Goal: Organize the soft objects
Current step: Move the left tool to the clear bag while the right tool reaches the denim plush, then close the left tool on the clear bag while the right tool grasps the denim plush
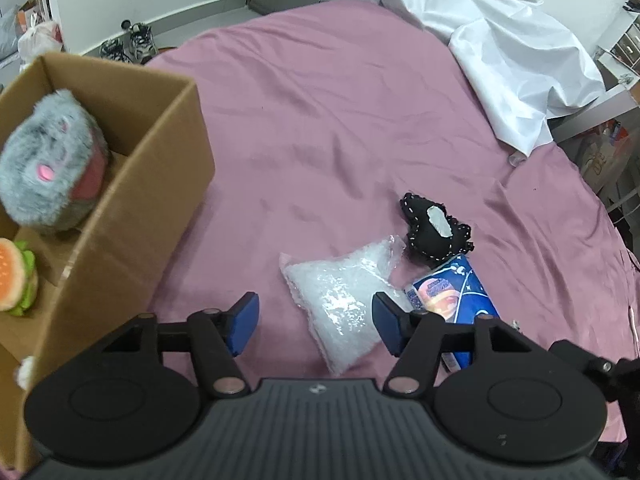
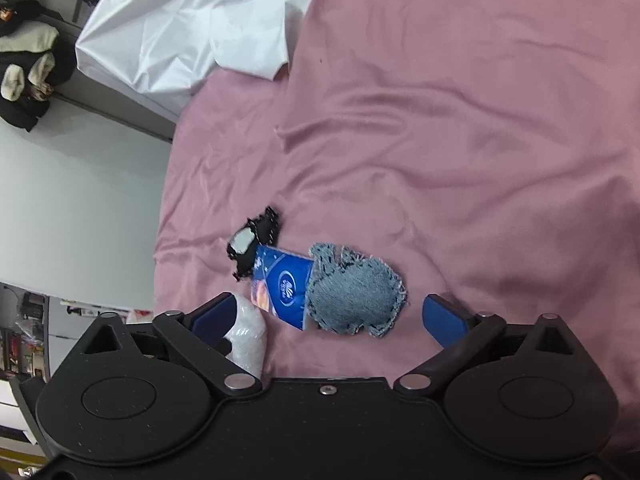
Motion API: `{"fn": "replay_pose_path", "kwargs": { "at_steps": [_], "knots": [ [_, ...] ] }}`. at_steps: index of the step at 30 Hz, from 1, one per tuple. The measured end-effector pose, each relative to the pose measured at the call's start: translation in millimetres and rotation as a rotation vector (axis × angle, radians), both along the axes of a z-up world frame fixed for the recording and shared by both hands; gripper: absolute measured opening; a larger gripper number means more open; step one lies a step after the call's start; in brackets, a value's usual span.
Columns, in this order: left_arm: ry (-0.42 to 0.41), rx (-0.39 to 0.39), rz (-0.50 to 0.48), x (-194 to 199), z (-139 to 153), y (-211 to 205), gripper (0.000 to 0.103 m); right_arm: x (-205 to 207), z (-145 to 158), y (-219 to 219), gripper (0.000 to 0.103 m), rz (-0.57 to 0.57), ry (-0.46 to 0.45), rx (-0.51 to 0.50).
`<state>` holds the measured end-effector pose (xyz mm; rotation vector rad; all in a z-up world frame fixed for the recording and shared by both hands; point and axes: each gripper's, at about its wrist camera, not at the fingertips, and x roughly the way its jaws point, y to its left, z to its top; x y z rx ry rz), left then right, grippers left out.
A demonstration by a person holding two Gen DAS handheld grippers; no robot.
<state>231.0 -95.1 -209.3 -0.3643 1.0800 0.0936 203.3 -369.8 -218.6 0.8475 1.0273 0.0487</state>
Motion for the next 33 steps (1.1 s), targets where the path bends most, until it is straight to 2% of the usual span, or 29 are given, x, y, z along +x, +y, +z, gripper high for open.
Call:
{"fn": "replay_pose_path", "kwargs": {
  "at_steps": [6,10,13,15,18,19,20,23,25,27,33],
  "knots": [
    [0.009,-0.039,0.008,8.6,-11.7,-3.2,0.061,6.8,-11.3,-0.1,0.070,0.004,0.038,0.008],
    [0.003,-0.059,0.013,14.8,-15.4,-6.1,0.061,9.8,-15.0,1.6,0.067,0.009,0.045,-0.001],
    [-0.001,-0.078,0.013,18.0,-16.7,-6.8,0.052,12.9,-17.4,2.8,0.068,0.010,0.052,-0.004],
    [-0.010,-0.087,-0.005,19.8,-15.2,-9.0,0.040,14.9,-18.1,4.8,0.068,0.016,0.055,-0.016],
    [-0.016,-0.083,-0.025,19.8,-11.5,-11.6,0.032,15.8,-18.2,9.1,0.066,0.029,0.055,-0.048],
    [-0.013,-0.085,-0.025,19.2,-10.0,-11.6,0.031,15.4,-17.8,10.3,0.063,0.034,0.053,-0.059],
    [-0.010,-0.086,-0.022,18.6,-8.7,-11.5,0.029,14.8,-17.0,10.8,0.055,0.035,0.055,-0.076],
    [-0.009,-0.070,-0.028,13.5,-1.7,-11.8,0.024,13.5,-16.0,10.4,0.042,0.028,0.061,-0.093],
    [-0.008,-0.061,-0.034,9.3,3.1,-10.6,0.023,11.2,-13.6,11.2,0.037,0.030,0.052,-0.099],
    [-0.013,-0.054,-0.032,4.1,8.5,-8.3,0.022,8.5,-10.6,11.2,0.023,0.030,0.039,-0.096],
    [-0.033,-0.042,-0.031,-14.4,28.1,-0.9,0.022,-2.8,1.1,10.2,0.010,0.032,-0.009,-0.082]
  ]
}}
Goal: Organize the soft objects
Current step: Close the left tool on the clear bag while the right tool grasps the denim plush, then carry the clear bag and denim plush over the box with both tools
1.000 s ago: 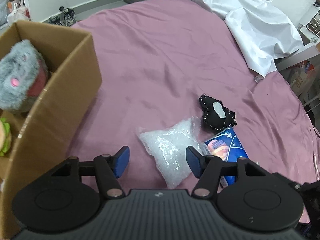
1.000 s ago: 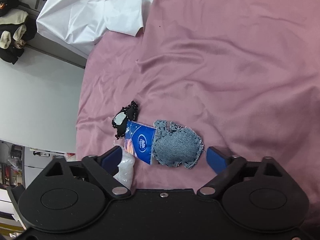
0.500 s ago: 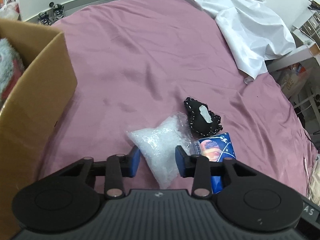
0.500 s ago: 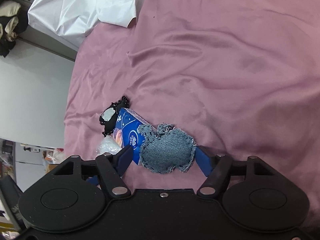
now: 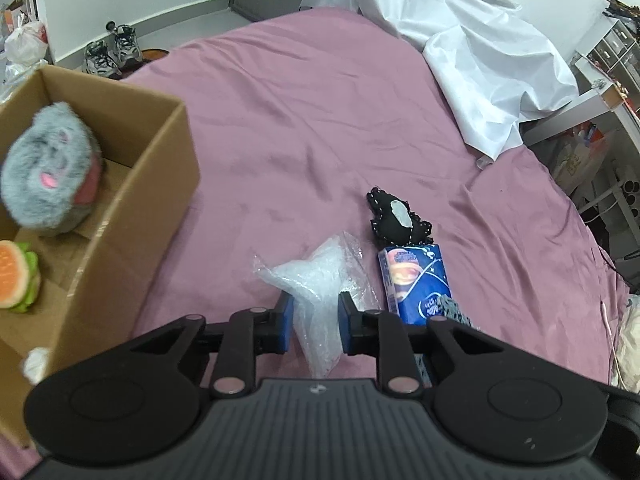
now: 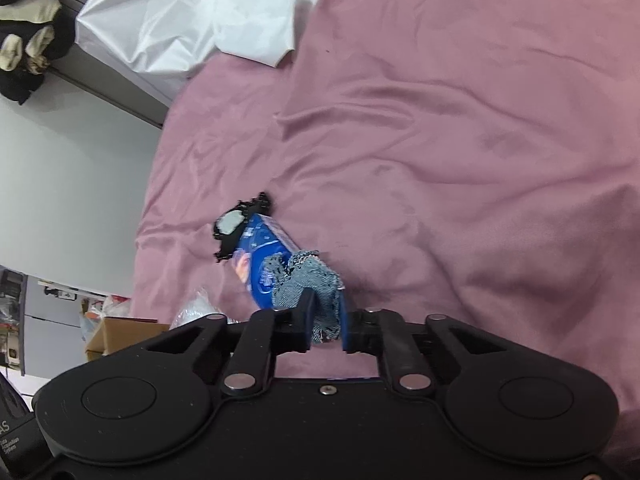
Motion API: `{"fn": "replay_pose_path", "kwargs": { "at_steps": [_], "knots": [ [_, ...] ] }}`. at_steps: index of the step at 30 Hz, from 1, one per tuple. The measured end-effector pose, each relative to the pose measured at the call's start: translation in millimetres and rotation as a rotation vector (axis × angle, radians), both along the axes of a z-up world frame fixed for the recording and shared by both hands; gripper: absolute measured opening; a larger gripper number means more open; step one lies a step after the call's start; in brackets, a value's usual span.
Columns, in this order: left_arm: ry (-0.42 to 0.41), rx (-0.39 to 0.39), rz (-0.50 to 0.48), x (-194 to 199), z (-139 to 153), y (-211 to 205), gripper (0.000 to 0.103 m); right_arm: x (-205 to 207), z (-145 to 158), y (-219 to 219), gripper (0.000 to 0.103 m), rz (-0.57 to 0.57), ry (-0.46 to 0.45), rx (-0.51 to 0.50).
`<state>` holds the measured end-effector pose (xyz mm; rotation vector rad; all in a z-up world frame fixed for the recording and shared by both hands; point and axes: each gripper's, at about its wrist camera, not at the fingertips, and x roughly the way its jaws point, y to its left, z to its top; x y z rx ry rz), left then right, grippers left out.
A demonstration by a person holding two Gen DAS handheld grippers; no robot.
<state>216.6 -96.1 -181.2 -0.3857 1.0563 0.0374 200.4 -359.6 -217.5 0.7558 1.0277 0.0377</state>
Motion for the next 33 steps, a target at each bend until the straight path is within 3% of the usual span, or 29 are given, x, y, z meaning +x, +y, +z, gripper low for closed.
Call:
{"fn": "replay_pose_path", "kwargs": {
  "at_steps": [19,33],
  "knots": [
    [-0.086,0.000,0.010,-46.7,64.2,25.3,0.022,-35.0,41.2,0.7,0.008,0.014,-0.129,0.081],
    [-0.130,-0.032,0.035,-69.9,92.9,50.7,0.022,-58.9,93.8,17.0,0.008,0.046,-0.192,-0.014]
  ]
}}
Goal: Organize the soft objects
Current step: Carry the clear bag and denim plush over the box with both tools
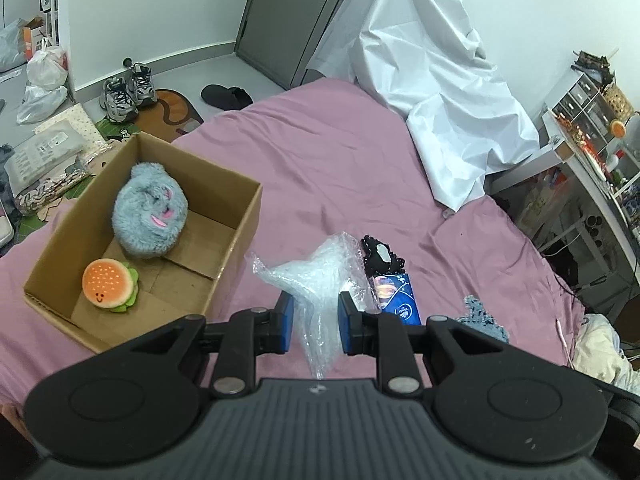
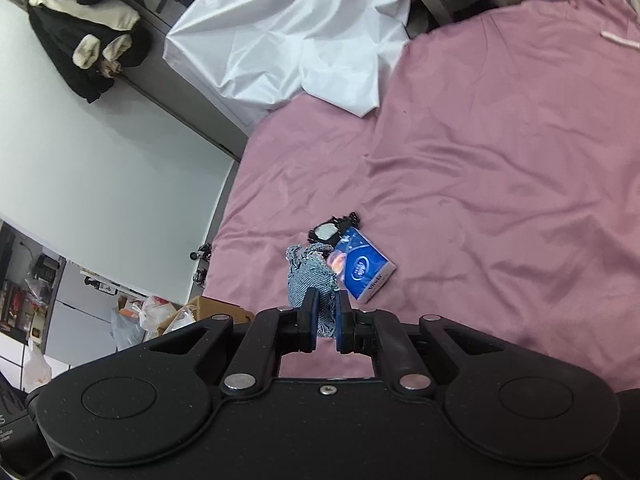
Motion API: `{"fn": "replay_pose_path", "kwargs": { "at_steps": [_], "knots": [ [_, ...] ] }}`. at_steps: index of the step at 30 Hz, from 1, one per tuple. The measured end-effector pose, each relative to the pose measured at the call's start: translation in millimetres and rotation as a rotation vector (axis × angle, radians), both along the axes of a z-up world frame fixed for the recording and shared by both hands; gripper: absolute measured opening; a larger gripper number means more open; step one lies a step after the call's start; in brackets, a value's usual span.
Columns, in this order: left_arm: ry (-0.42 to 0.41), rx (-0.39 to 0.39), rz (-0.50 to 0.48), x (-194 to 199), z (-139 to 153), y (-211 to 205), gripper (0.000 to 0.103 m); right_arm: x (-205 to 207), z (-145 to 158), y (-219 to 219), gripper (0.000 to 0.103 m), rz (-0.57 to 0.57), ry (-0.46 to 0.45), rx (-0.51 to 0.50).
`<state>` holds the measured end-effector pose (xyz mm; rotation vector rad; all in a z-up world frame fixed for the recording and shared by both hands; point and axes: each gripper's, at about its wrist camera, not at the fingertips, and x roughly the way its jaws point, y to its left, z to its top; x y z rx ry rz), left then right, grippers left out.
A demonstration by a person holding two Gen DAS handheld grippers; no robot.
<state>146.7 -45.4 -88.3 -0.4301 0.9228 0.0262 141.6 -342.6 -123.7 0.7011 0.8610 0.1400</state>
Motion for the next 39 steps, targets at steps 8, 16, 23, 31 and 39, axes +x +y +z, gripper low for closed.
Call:
{"fn": "replay_pose_path", "kwargs": {
  "at_steps": [8,16,23,31,39],
  "knots": [
    [-0.029,-0.006,0.008,-14.2,12.6,15.1,0.022,-12.5,23.2,13.2,0.008,0.016,-0.053,-0.016],
    [-0.053,-0.001,0.021,-26.3,24.0,36.3,0.022,-18.8,42.1,30.3,0.008,0.003,-0.090,-0.045],
    [-0.071,-0.004,0.029,-35.3,28.7,53.5,0.022,-23.9,53.5,47.0,0.008,0.012,-0.121,-0.052],
    [-0.071,-0.004,0.045,-43.3,26.3,75.5,0.022,-25.0,63.7,77.6,0.008,0.063,-0.156,-0.076],
    [-0.060,-0.012,0.075,-45.7,20.0,101.2,0.022,-21.9,64.0,108.6,0.008,0.112,-0.157,-0.087]
  ]
}}
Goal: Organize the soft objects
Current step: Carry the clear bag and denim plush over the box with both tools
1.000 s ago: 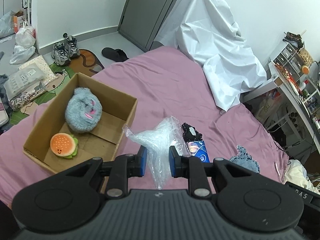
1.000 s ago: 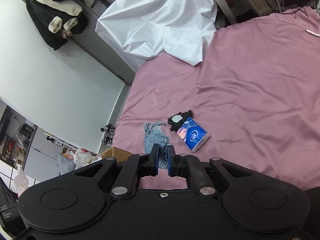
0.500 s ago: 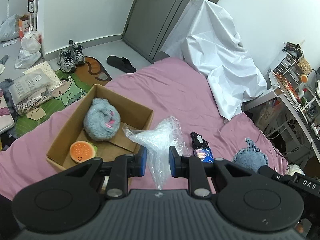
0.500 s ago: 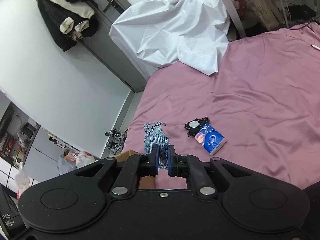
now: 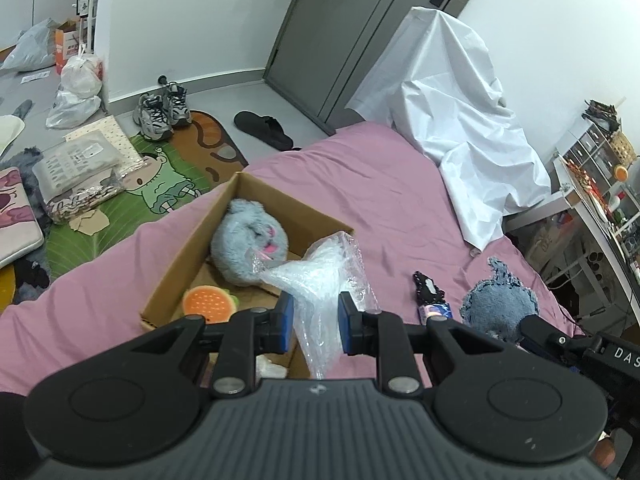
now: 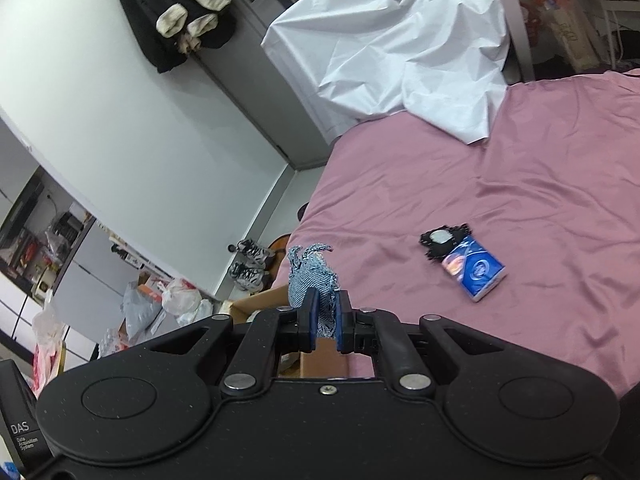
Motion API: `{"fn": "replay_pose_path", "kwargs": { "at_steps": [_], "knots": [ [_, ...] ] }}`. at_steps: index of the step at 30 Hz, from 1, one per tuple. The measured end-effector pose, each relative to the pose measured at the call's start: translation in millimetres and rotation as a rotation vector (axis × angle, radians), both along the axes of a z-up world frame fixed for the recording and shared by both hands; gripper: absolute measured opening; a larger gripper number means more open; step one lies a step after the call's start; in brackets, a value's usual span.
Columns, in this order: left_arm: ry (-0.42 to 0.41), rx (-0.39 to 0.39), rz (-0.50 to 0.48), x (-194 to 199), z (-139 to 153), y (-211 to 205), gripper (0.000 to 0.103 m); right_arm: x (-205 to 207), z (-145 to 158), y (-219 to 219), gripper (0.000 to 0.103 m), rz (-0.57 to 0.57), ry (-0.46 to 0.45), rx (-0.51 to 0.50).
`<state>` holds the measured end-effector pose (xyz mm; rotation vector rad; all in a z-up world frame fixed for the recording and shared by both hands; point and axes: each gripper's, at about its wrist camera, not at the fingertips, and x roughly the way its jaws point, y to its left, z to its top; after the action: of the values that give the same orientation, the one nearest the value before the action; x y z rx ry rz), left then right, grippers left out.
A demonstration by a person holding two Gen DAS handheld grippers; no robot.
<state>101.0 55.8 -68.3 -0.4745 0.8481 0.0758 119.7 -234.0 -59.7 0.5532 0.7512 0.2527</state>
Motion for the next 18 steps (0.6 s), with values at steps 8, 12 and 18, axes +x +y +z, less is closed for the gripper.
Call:
{"fn": "replay_pose_path", "kwargs": {
  "at_steps": [8,12,18],
  "knots": [
    [0.027,-0.014,0.035,1.4,-9.0,25.8,0.022,6.5,-2.3,28.4,0.008,0.043,0.007,-0.003],
    [0.045,-0.018,0.050,1.9,-15.3,37.3,0.022,9.8,-4.6,41.0,0.008,0.066,0.012,-0.001],
    [0.089,-0.029,0.057,5.0,-28.6,47.8,0.022,16.2,-12.7,62.7,0.008,0.111,0.038,-0.010]
  ]
}}
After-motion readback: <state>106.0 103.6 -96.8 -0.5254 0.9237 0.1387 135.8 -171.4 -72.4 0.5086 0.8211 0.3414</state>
